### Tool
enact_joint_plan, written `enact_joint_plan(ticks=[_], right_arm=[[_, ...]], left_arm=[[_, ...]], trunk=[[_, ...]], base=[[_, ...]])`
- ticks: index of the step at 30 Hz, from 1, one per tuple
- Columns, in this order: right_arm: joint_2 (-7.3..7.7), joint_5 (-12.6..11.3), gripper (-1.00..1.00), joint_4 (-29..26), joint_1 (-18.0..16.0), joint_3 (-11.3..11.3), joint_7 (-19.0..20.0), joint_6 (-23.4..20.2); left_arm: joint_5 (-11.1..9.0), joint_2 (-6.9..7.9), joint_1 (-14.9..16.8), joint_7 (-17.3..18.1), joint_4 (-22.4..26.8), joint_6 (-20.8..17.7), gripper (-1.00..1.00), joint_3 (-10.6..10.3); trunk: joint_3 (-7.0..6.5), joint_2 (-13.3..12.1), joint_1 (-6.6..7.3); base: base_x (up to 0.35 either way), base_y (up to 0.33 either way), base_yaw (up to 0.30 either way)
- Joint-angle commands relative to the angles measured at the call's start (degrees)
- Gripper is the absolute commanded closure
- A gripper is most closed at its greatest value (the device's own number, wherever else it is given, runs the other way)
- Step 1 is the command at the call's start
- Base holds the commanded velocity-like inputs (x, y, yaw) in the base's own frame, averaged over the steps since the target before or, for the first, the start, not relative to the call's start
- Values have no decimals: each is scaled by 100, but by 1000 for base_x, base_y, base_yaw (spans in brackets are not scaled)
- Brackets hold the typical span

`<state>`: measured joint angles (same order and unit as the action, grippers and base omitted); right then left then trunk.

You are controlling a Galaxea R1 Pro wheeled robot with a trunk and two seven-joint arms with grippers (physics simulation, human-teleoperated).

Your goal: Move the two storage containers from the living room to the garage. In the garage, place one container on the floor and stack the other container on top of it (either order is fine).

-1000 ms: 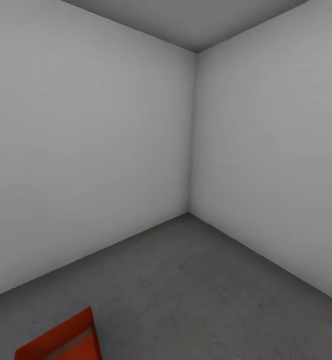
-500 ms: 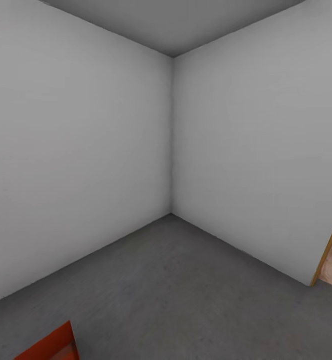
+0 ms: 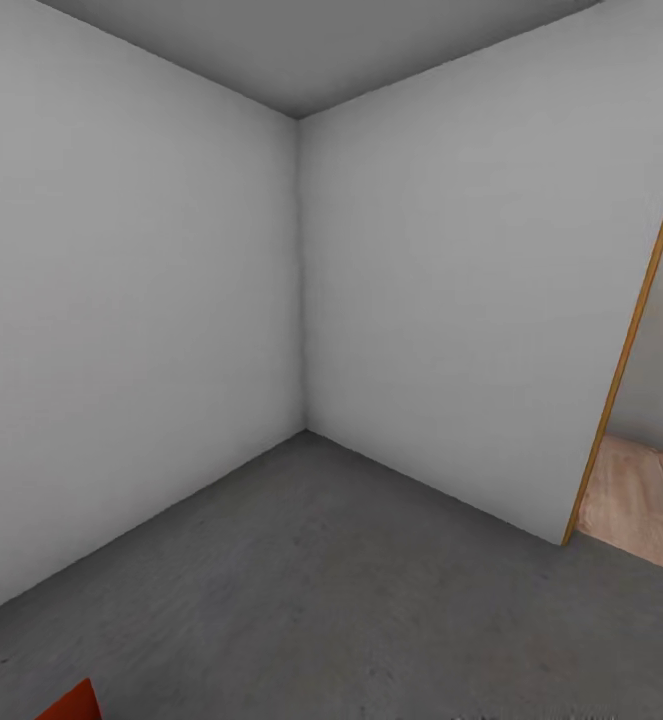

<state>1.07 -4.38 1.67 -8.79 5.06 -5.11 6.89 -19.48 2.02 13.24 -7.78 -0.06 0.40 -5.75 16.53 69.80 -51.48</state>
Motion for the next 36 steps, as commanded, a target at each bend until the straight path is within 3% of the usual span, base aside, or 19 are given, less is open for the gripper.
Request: enact_joint_plan(ticks=[1, 36], right_arm=[[-2, -46, -100, 18, -9, 48, -7, 32], [-2, -46, -100, 18, -9, 47, -7, 32]], left_arm=[[-48, 0, 3, -13, -1, 4, -100, -49], [-42, 0, 2, -13, 5, 4, -100, -49]], trunk=[[4, 4, 0], [-101, 4, 0]], base=[[0, 0, -275], [0, 0, -276]])
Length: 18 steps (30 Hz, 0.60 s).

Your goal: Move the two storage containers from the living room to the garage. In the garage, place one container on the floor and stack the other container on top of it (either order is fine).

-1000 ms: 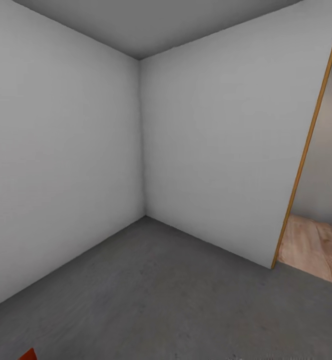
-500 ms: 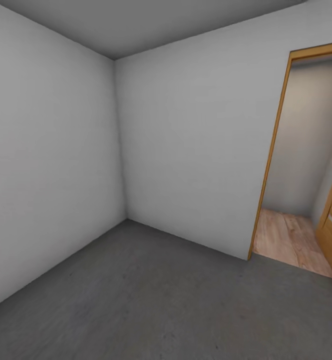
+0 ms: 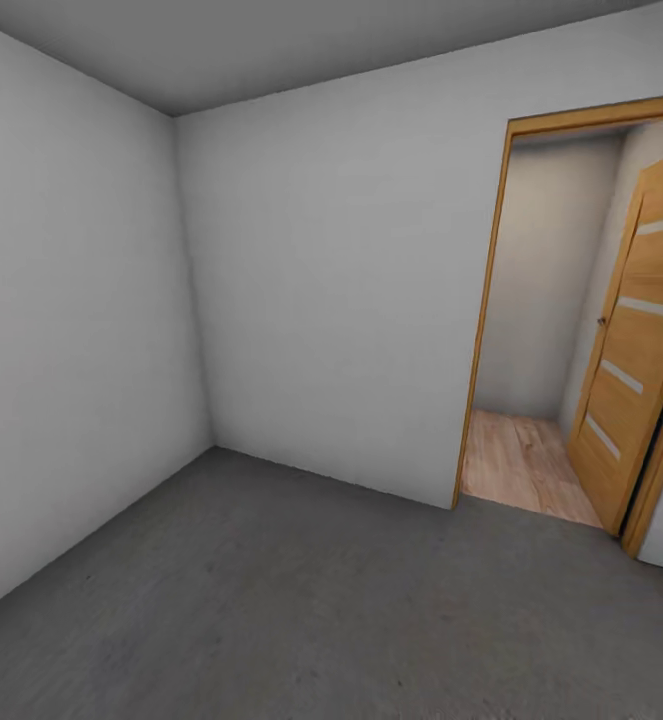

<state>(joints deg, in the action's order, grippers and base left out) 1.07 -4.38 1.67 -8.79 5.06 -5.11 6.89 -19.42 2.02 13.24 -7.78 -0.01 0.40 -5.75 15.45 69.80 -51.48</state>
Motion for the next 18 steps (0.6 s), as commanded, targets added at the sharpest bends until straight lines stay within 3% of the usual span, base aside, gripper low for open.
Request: enact_joint_plan(ticks=[1, 18], right_arm=[[-2, -46, -100, 18, -9, 48, -7, 32], [-2, -46, -100, 18, -9, 48, -7, 32]], left_arm=[[-47, 0, 3, -13, -1, 4, -100, -49], [-44, 0, 3, -13, 1, 3, -100, -51]], trunk=[[4, 4, 0], [-45, 4, 0]], base=[[0, 0, -277], [0, 0, -277]])
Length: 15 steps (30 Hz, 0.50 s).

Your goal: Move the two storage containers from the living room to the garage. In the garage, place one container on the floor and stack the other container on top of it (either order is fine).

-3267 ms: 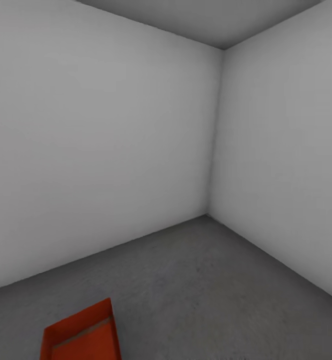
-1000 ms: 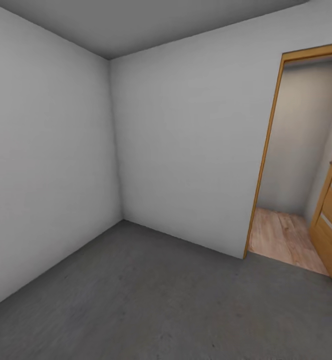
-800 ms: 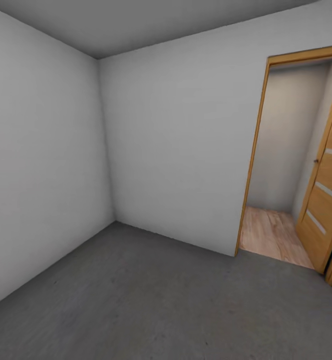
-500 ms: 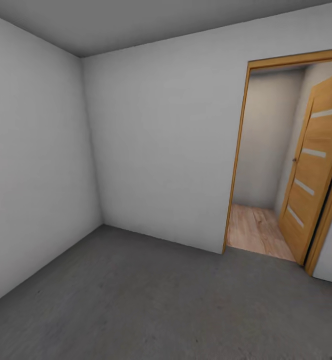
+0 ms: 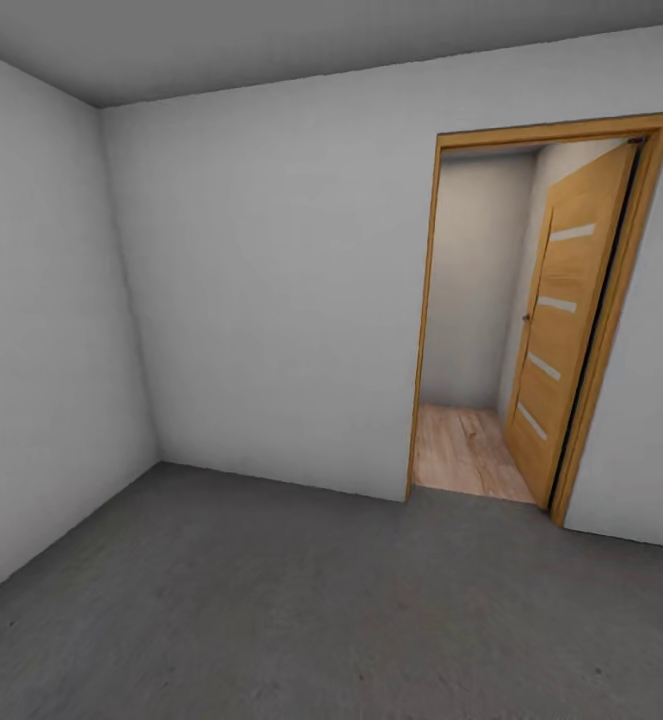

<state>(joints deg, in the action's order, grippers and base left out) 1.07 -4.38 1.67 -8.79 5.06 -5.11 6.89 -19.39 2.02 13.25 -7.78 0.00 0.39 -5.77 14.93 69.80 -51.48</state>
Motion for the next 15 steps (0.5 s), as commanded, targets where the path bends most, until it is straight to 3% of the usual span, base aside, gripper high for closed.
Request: enact_joint_plan(ticks=[1, 15], right_arm=[[-2, -46, -100, 18, -9, 48, -7, 32], [0, -46, -100, 18, -9, 48, -7, 32]], left_arm=[[-48, 0, 3, -13, 0, 4, -100, -50], [-47, 0, 3, -13, 0, 5, -100, -48]], trunk=[[4, 4, 0], [-35, 4, 0]], base=[[0, 0, -278], [0, 0, -279]])
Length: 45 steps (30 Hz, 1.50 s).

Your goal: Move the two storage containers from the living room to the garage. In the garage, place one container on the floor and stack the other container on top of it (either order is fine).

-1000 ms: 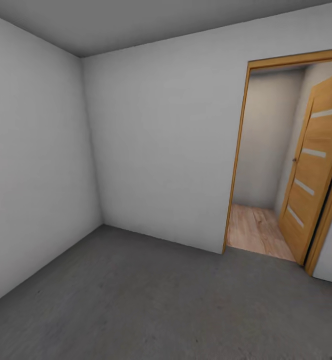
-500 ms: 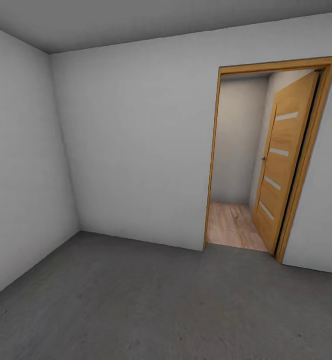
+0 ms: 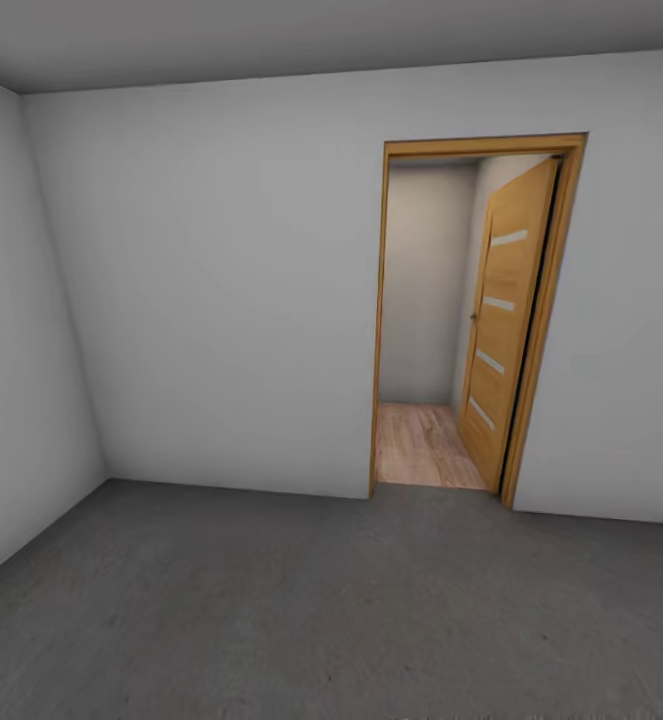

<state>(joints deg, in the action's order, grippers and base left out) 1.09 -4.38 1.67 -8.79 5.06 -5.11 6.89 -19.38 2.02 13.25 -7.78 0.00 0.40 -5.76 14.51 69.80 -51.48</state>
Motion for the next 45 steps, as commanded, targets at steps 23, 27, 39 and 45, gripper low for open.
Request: enact_joint_plan(ticks=[23, 27, 39, 45], right_arm=[[-3, -46, -100, 18, -9, 48, -7, 32], [-3, -46, -100, 18, -9, 48, -7, 32], [-3, -44, -100, 18, -9, 48, -7, 32], [-6, -30, -100, 17, -9, 48, -15, 40]], left_arm=[[-46, -16, 3, -13, -2, 4, -100, -50], [-33, -17, 3, -10, -7, -3, -100, -56], [-31, -35, 0, -5, -8, -5, -100, -57], [-34, -35, 2, -12, -9, 0, -100, -57]], trunk=[[-51, 4, 0], [-60, 4, 0], [-68, 4, 0], [-68, 4, 0]], base=[[0, 0, -282], [0, 0, -284], [173, 0, -286], [168, 0, -289]])
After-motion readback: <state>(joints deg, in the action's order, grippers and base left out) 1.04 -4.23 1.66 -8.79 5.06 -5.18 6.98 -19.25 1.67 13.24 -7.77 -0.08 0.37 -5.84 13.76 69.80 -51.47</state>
